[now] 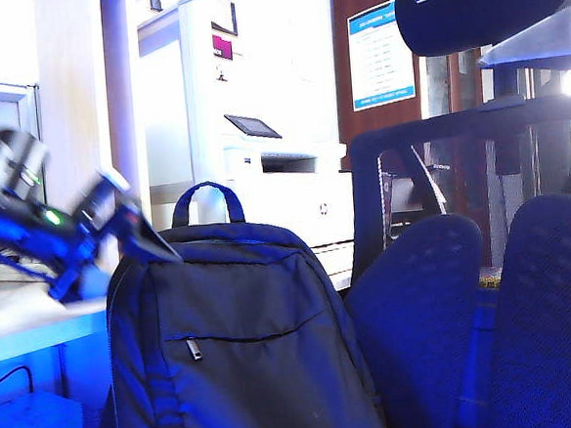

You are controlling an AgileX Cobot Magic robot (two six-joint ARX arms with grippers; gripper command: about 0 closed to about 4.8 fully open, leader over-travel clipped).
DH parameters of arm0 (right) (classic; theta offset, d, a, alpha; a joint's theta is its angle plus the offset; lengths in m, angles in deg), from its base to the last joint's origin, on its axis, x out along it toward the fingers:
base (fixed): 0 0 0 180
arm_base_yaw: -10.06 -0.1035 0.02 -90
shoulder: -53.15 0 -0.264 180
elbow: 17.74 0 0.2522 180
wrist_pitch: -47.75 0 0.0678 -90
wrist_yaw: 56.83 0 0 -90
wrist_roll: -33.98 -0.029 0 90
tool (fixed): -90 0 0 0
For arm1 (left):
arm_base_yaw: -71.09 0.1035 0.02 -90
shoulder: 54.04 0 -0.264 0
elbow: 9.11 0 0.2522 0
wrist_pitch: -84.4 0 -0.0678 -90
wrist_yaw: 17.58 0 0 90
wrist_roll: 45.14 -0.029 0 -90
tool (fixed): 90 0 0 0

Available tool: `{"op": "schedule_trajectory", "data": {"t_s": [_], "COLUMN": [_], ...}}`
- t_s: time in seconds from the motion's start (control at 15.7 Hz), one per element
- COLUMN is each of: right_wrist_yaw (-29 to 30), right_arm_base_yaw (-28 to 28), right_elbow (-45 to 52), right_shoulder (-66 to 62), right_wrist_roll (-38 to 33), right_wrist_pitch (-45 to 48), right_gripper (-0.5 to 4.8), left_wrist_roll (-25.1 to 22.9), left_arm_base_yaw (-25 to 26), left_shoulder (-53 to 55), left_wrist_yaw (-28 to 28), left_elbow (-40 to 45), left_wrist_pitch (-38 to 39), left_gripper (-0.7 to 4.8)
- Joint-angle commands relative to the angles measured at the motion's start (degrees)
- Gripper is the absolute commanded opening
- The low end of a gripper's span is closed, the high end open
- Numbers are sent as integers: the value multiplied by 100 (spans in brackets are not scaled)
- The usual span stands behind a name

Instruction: Grab the backpack from the chair and place it on the desk.

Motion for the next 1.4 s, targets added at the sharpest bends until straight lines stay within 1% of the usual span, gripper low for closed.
{"op": "schedule_trajectory", "data": {"t_s": [0.06, 0.13, 0.19, 0.38, 0.51, 0.7, 0.77, 1.02, 1.08, 1.21, 1.34, 1.4], "right_wrist_yaw": [201, 326, 601, 1067, 1342, 2059, 2142, 2315, 2426, 2581, 2540, 2549], "right_arm_base_yaw": [9, 7, 7, 7, 9, 4, 2, -4, -7, -74, -81, -116], "right_elbow": [-24, -24, -24, -24, -26, -52, -59, -83, -83, -85, -87, -87], "right_shoulder": [15, 15, 15, 20, 20, 31, 68, 321, 398, 566, 704, 699], "right_wrist_roll": [-153, -223, -223, -225, -223, -326, -444, -538, -623, -850, -975, -1211], "right_wrist_pitch": [101, 98, 96, 98, 101, 144, 142, 284, 315, 466, 643, 752], "right_gripper": [479, 479, 479, 479, 479, 479, 479, 479, 479, 479, 479, 479], "left_wrist_roll": [-52, 81, 232, 286, 291, 343, 492, 542, 551, 544, 542, 544], "left_arm_base_yaw": [-131, -136, -133, -142, -142, -144, -144, -85, 116, 595, 1228, 1652], "left_shoulder": [2, -13, -63, -610, -1333, -2680, -3130, -4758, -5010, -5226, -5246, -5233], "left_wrist_yaw": [-28, -127, -122, -127, -197, -249, -232, 463, 476, 476, 341, 170], "left_elbow": [-50, -52, -52, -50, -50, -52, -55, -94, -162, -616, -1327, -1698], "left_wrist_pitch": [-313, -463, -503, -514, -511, -463, -463, -551, -476, 125, 584, 678], "left_gripper": [-5, -6, -6, -6, -6, -6, -6, -6, -6, -6, -6, -6]}}
